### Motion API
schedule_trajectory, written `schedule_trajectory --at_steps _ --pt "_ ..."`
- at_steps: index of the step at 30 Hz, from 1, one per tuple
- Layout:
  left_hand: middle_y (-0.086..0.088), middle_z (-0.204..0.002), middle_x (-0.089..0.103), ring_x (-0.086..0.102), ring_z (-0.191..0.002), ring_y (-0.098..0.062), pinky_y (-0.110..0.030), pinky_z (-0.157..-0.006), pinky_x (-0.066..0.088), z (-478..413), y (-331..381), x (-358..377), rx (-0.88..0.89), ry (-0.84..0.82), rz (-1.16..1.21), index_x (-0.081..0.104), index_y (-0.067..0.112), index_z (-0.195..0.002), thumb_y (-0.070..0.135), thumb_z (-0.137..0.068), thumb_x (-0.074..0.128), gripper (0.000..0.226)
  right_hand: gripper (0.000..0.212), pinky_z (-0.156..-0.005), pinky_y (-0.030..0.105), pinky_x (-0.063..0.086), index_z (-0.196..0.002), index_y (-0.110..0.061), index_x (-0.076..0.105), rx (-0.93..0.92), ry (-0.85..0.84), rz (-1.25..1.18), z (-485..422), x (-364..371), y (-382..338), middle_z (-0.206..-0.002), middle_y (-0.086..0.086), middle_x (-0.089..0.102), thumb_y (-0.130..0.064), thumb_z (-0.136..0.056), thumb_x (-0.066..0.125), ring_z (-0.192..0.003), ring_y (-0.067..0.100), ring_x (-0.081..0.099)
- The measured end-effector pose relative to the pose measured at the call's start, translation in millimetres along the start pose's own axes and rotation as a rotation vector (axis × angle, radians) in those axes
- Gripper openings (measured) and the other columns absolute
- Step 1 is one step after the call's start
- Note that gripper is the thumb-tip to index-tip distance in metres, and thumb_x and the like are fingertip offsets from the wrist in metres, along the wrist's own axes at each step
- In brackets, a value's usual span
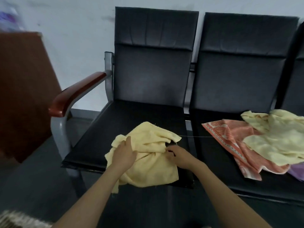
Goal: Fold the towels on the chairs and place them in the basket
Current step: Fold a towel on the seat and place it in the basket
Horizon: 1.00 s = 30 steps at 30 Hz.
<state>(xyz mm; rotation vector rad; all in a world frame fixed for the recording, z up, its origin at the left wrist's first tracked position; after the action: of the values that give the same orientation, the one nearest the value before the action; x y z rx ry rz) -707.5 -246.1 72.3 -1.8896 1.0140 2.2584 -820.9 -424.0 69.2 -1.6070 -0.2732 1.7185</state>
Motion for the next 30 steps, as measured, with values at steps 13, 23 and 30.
schedule_trajectory --at_steps 13,23,30 --pt "0.002 -0.119 0.055 0.055 -0.101 -0.019 -0.032 -0.078 0.044 -7.0 -3.6 -18.8 0.106 -0.028 -0.107 0.050 0.023 -0.122 0.018 -0.091 0.053 0.032 0.022 -0.076 0.028 0.050 -0.113 -0.017 0.060 -0.068 0.398 -0.082 -19.5 -25.7 6.4 -0.113 0.002 0.056 -0.025 -0.100 0.044 -0.087 0.013 0.058" --pt "-0.003 -0.084 0.060 0.058 -0.076 -0.019 -0.031 -0.059 0.048 -10.5 -18.9 -29.1 0.007 -0.064 0.430 0.055 0.011 -0.086 0.029 -0.097 0.046 0.023 0.016 -0.081 0.039 0.055 -0.109 -0.016 0.051 0.087 0.365 -0.944 -1.4 -58.4 12.5 -0.113 0.007 0.060 -0.022 -0.103 0.038 -0.096 0.022 0.068" --pt "0.002 -0.087 0.059 0.058 -0.081 -0.015 -0.029 -0.062 0.049 -11.5 10.6 -64.9 0.070 0.275 0.838 0.055 0.016 -0.097 0.025 -0.100 0.044 0.015 0.013 -0.086 0.034 0.047 -0.102 -0.018 0.054 -0.063 0.193 -0.652 -74.0 -77.7 -67.3 -0.107 0.003 0.058 -0.016 -0.099 0.042 -0.105 0.023 0.056"
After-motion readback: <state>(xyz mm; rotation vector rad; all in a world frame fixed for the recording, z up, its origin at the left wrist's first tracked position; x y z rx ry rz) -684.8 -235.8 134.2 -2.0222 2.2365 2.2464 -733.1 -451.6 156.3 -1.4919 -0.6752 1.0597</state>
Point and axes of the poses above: each hand's wrist, its own z-axis away from the middle knuckle, its own x-axis out of the palm, y = z × x, the point moved 6 cm from there along -z, towards the middle knuckle
